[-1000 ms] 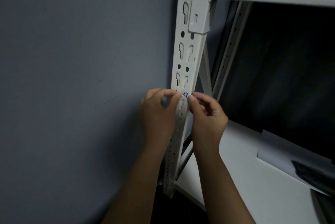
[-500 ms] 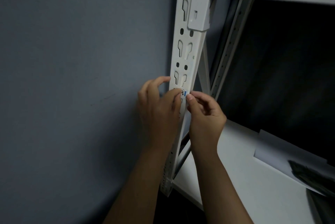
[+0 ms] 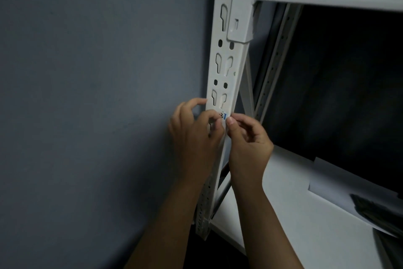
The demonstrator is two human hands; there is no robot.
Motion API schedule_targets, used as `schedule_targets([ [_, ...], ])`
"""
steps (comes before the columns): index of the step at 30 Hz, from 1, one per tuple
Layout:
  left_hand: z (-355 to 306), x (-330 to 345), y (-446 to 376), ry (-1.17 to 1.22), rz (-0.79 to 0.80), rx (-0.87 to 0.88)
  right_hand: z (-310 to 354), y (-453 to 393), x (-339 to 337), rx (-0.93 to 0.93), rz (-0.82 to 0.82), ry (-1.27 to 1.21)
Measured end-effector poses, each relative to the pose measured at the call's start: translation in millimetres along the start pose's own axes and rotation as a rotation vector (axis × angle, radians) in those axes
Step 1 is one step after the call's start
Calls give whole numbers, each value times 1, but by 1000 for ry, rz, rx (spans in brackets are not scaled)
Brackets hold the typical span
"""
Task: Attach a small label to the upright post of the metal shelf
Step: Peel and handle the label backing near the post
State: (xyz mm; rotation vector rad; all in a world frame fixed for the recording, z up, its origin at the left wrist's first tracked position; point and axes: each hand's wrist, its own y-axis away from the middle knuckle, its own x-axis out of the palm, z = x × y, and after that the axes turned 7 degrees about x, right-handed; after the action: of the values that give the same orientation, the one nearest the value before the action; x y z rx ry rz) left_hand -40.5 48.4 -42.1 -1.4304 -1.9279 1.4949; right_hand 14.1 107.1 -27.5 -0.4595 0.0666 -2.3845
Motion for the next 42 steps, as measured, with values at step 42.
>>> schedule_targets([
  [42, -1, 13, 8, 81, -184, -71, -2, -2, 1, -43, -9, 29],
])
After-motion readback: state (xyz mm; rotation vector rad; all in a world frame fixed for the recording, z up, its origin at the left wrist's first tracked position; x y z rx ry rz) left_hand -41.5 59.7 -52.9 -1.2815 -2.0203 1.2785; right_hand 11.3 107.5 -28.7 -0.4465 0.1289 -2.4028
